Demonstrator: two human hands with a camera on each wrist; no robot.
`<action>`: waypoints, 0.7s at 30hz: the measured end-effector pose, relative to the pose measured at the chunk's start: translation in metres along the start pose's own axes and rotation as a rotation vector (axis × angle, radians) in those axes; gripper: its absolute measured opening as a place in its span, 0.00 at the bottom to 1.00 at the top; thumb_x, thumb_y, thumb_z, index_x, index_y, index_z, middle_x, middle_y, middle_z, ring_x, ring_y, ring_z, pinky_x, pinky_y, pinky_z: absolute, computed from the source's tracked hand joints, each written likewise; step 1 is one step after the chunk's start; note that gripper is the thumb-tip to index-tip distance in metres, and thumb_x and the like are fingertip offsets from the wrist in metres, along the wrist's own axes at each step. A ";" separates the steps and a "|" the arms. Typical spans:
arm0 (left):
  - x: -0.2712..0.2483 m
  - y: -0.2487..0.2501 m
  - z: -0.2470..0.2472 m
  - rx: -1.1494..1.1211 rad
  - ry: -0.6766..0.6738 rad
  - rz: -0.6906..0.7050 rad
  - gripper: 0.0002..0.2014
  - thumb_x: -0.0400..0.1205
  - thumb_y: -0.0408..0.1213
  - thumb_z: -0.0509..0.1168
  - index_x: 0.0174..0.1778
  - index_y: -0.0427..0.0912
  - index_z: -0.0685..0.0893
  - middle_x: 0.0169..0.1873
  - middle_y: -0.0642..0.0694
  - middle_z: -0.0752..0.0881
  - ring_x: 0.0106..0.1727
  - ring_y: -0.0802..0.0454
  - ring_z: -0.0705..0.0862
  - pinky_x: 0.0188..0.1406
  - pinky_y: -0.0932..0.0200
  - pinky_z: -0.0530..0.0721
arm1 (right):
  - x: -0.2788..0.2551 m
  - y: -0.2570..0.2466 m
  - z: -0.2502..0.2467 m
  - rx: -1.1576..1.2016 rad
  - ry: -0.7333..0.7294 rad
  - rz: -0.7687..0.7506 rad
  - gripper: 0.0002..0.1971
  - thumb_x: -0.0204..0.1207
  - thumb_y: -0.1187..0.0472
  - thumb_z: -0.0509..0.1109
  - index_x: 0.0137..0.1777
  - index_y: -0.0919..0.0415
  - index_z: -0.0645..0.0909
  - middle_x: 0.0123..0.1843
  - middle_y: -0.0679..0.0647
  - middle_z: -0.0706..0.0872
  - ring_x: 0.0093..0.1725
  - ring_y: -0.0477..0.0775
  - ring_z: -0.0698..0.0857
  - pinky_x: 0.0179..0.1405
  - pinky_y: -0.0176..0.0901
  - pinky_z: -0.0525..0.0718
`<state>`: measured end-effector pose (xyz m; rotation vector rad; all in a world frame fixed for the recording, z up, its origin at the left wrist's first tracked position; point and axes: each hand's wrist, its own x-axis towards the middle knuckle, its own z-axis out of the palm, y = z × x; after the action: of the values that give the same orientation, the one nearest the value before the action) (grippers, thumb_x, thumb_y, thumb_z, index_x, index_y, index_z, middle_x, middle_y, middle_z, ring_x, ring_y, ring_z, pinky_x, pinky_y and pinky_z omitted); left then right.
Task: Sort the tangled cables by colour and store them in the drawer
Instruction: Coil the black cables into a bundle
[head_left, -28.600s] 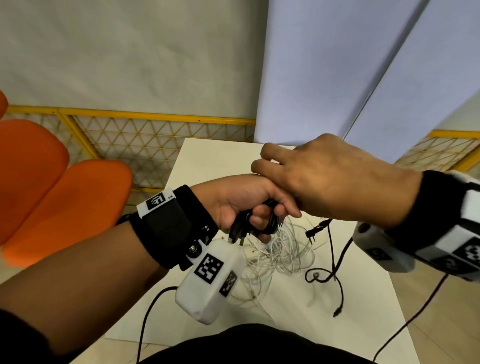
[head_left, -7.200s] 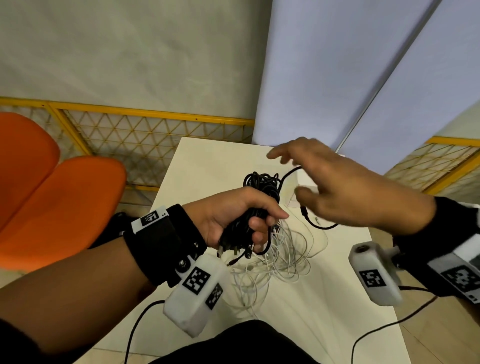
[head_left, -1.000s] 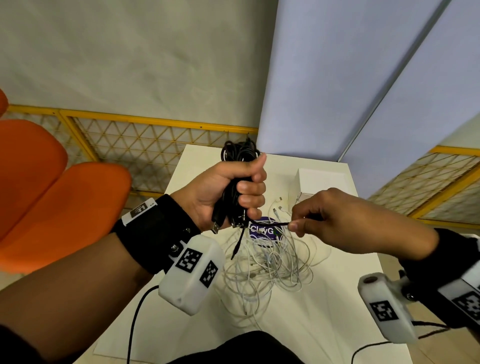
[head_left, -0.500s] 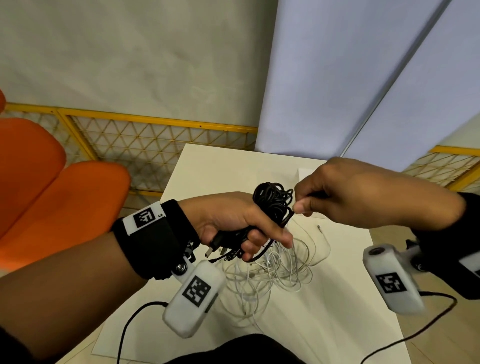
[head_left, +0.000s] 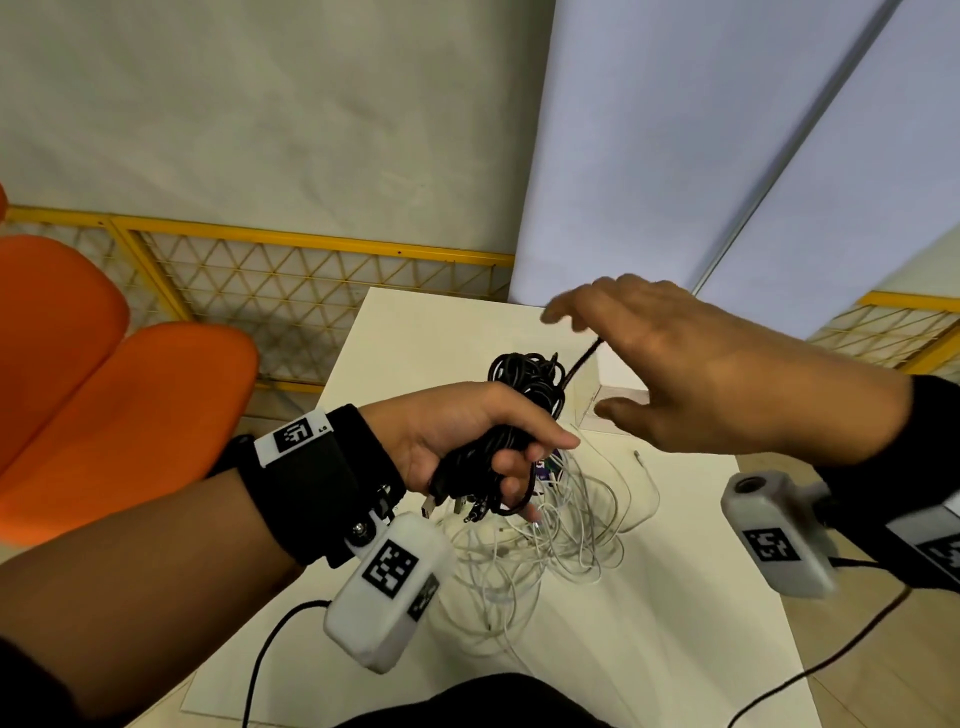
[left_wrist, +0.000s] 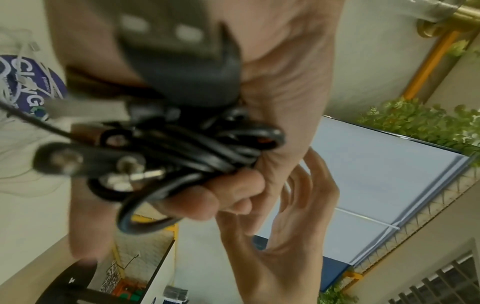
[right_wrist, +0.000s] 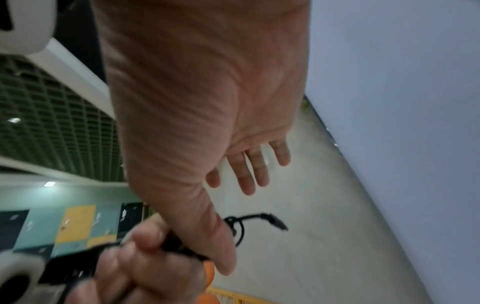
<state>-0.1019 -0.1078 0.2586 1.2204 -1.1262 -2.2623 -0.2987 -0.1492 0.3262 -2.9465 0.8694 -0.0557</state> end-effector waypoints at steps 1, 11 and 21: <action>-0.001 0.000 -0.001 -0.035 -0.026 0.010 0.15 0.79 0.35 0.68 0.26 0.40 0.78 0.13 0.49 0.69 0.21 0.51 0.74 0.57 0.44 0.87 | 0.000 0.000 0.000 -0.036 0.030 -0.036 0.41 0.65 0.56 0.80 0.78 0.55 0.66 0.66 0.51 0.77 0.65 0.56 0.76 0.66 0.53 0.74; -0.009 0.002 0.015 0.047 -0.186 0.020 0.09 0.69 0.35 0.73 0.25 0.40 0.83 0.13 0.49 0.71 0.20 0.53 0.74 0.33 0.54 0.83 | 0.015 -0.026 0.023 -0.258 0.086 -0.331 0.13 0.79 0.57 0.63 0.61 0.59 0.79 0.56 0.54 0.82 0.50 0.58 0.82 0.41 0.54 0.81; -0.013 -0.002 0.019 0.153 -0.094 0.021 0.07 0.74 0.34 0.70 0.32 0.35 0.85 0.18 0.45 0.75 0.19 0.54 0.76 0.26 0.59 0.82 | 0.018 -0.025 0.024 -0.269 0.025 -0.337 0.12 0.69 0.62 0.76 0.46 0.57 0.74 0.39 0.52 0.75 0.23 0.58 0.77 0.17 0.45 0.68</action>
<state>-0.1099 -0.0894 0.2708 1.1624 -1.3618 -2.2744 -0.2684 -0.1367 0.3045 -3.3197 0.3993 0.0089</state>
